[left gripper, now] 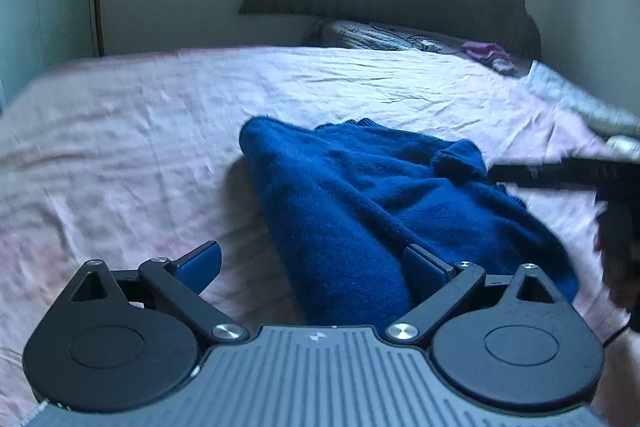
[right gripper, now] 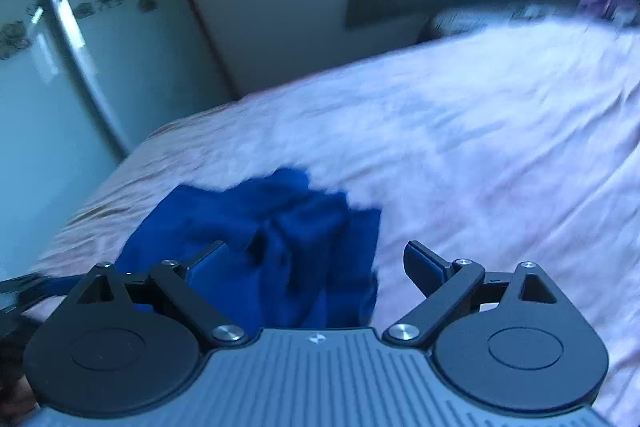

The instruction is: Fold small clothes

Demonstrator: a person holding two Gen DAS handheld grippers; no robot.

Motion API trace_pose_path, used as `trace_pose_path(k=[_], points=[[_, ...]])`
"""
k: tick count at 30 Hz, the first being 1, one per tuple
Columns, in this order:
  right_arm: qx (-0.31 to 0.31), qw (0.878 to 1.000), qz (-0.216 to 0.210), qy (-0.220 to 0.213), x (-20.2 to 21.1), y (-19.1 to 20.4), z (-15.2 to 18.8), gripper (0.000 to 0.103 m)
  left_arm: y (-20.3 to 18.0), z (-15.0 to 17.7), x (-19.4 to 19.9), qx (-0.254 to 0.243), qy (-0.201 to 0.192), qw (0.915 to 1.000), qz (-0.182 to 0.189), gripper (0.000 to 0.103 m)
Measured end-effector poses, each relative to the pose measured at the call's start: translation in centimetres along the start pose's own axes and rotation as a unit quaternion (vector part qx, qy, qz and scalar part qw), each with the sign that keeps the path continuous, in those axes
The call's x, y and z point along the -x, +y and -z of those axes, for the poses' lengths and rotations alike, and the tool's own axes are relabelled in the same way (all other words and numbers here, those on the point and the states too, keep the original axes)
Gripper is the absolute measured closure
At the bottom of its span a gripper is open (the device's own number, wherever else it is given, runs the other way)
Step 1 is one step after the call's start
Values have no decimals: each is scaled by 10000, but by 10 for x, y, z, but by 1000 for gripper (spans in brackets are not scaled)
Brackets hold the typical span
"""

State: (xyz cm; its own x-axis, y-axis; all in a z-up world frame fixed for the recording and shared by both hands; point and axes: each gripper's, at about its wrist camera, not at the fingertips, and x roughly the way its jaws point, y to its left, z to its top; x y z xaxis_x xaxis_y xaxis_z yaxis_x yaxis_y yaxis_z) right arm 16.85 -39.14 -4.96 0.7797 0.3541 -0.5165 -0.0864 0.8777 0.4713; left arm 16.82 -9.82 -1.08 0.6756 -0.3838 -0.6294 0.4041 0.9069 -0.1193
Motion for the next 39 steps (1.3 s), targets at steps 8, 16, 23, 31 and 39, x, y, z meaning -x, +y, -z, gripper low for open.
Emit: trace_pose_path(k=[8,16,23,31,39], points=[[-498,9936,-837,579,-13,-25,9,7,34,6,-28,1187,434,9859,1097,5],[-336,9924,-1052,552,-37,-5,12,52,36,6,-39,1405,151,9816,1287,9],[-790,9906,-1046,393,-41,-11,19,73,23,5,-38,1100,40,9873,1143,70],[-809,9887,-1263,-23,-23,9,13,74,22,-2,-8,854,-352,9912,952,77],[-394,9878,-1474,-326,-29,49,-14,74,52,-32,28,866,-848,9904,667,77]])
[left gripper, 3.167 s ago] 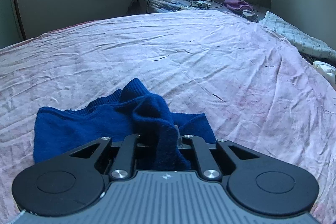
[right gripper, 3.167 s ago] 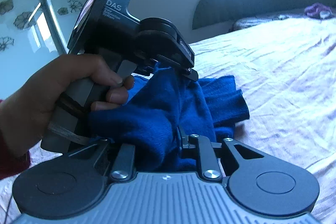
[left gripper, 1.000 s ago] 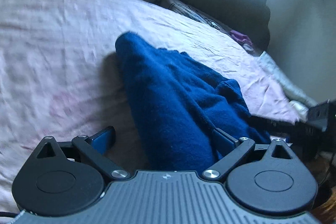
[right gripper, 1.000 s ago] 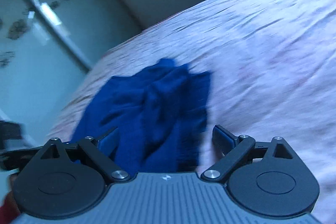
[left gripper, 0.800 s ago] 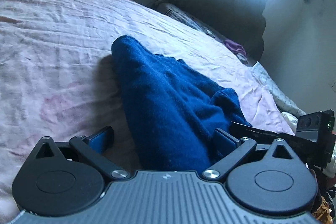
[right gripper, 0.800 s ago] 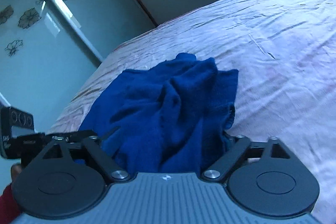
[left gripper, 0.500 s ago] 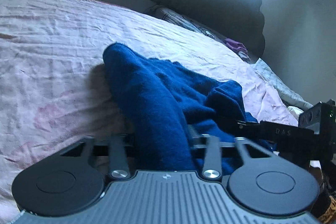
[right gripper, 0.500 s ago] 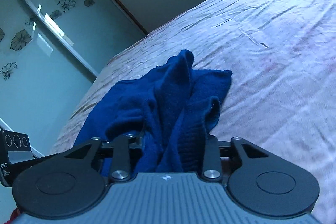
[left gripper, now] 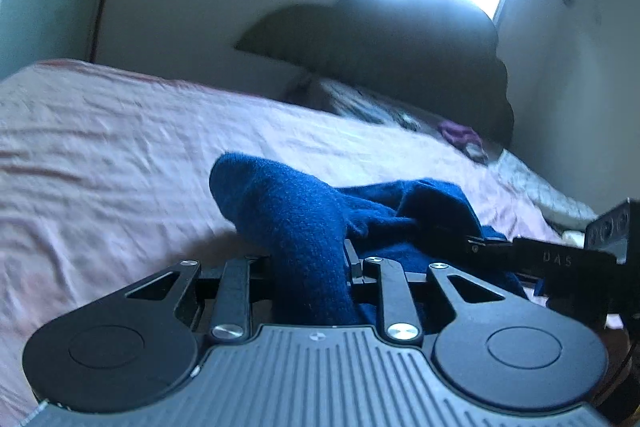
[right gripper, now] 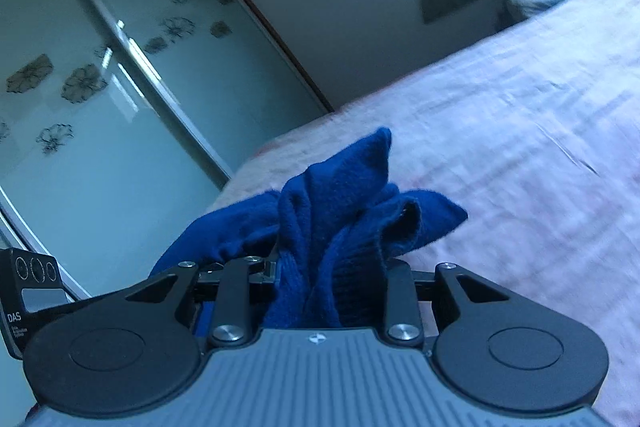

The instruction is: Fold small clothes

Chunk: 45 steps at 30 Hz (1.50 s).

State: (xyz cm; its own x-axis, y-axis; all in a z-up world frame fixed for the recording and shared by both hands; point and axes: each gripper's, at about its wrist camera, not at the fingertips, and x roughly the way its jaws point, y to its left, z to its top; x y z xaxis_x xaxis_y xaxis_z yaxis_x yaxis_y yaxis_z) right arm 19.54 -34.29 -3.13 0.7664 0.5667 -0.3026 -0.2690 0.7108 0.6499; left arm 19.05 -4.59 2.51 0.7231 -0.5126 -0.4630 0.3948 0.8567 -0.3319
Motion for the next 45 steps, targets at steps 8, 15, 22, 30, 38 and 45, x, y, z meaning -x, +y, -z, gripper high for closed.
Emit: trace_pose_path(k=[8,15,22,30,38,45], points=[[-349,9989,-7,299,-48,7,-1,74,22,-12,-10,126,550,9972,-493,74],[-723,9933,370,816,-53,-11,23,48,45,15,-21,725,1021,9903,-596,45],[-495,9936,429,925,-34,-7,38,48,33,26,-7,472,925,9914,-802,42],[-350,9931,886,686,-22,4,51,50,1,35,4,-279,704,9884,-1318,28],[522,9833,1725,257,-4,42,65,42,-11,47,16,-493,560,9859,-1501,15],[410,9814,1850,308,2,37,74,39,-16,55,20,-420,603,9859,-1501,14]])
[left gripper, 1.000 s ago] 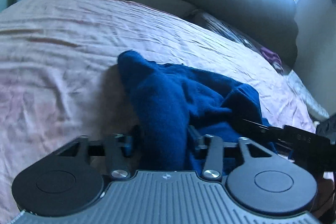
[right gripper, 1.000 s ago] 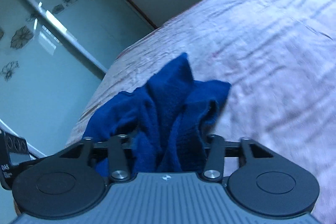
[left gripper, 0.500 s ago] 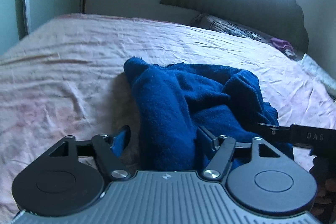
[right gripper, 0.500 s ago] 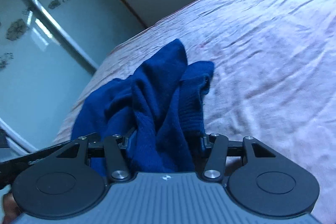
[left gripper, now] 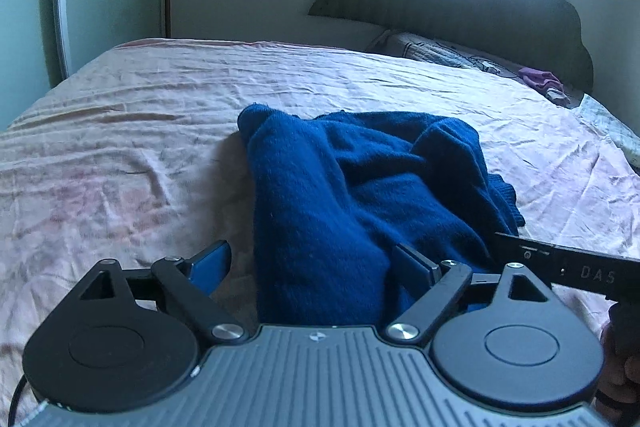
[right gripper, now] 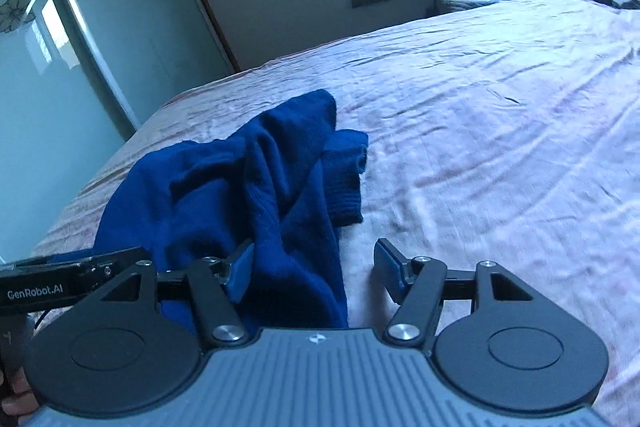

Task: Fold small clothes
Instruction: 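Open both grippers and pull them back from the folded sweater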

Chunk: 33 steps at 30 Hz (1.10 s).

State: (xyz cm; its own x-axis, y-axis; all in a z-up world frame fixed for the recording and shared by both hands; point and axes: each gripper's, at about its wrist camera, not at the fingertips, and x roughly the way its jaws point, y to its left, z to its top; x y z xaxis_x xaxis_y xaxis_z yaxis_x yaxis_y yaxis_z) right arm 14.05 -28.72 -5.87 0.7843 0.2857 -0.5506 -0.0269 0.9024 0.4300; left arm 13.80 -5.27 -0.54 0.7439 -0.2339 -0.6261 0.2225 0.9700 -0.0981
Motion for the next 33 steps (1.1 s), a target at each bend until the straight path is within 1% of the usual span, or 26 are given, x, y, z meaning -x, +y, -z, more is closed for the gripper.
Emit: trace_pose_path(k=[2,6,9,12,13,14,16,21,25,33], points=[[-19,10000,58,-56,6,1,1,39,-1,2,2,-23,-5,10000,-22,13],[169,9995,174,-221,21,10,2,39,-1,5,6,7,-6,10000,-58,12],[226,9993,129,-265,29,14,4,36,1,8,7,103,22,9999,-77,11],[272,9993,76,-238,33,19,8,35,2,11,7,138,50,9998,-114,10],[290,9993,62,-225,34,20,9,33,2,13,8,143,52,9998,-131,9],[307,9993,50,-208,35,22,11,29,2,14,9,150,54,9998,-142,9],[338,9993,36,-171,35,25,15,25,4,16,10,176,59,9997,-166,8],[537,9985,46,-65,35,35,25,25,8,22,14,259,39,9993,-252,4],[682,9976,117,-71,38,42,32,18,10,29,19,299,12,9987,-409,1],[802,9965,215,18,40,49,41,18,11,41,31,303,-77,9974,-646,0]])
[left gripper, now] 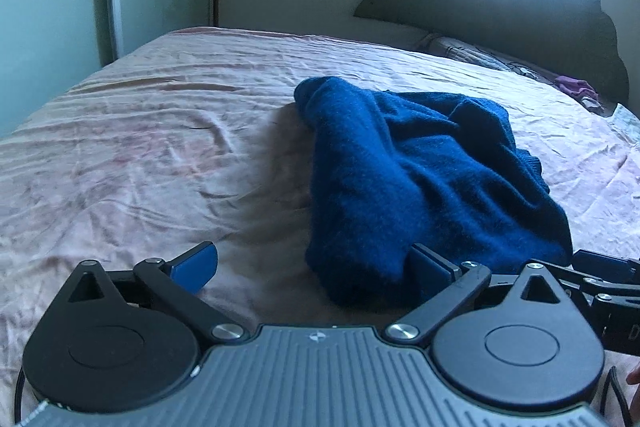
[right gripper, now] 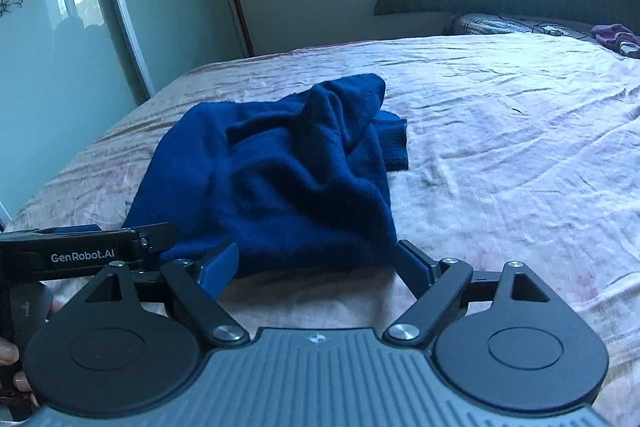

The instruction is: Fold small clothes

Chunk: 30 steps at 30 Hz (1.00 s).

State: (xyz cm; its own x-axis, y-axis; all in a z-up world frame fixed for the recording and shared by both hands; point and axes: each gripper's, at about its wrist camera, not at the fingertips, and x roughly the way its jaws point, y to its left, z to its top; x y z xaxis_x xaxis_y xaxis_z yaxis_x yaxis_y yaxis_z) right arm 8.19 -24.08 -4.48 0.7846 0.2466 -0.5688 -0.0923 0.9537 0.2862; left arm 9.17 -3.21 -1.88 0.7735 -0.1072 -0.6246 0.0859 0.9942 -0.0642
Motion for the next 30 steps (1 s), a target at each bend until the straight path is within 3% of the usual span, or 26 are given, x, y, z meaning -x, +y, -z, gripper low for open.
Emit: trace_pose_path(k=[30], points=[[145,9997,56,184,4,6,19,15,-2,30,14,-183,102,9990,-383,0]])
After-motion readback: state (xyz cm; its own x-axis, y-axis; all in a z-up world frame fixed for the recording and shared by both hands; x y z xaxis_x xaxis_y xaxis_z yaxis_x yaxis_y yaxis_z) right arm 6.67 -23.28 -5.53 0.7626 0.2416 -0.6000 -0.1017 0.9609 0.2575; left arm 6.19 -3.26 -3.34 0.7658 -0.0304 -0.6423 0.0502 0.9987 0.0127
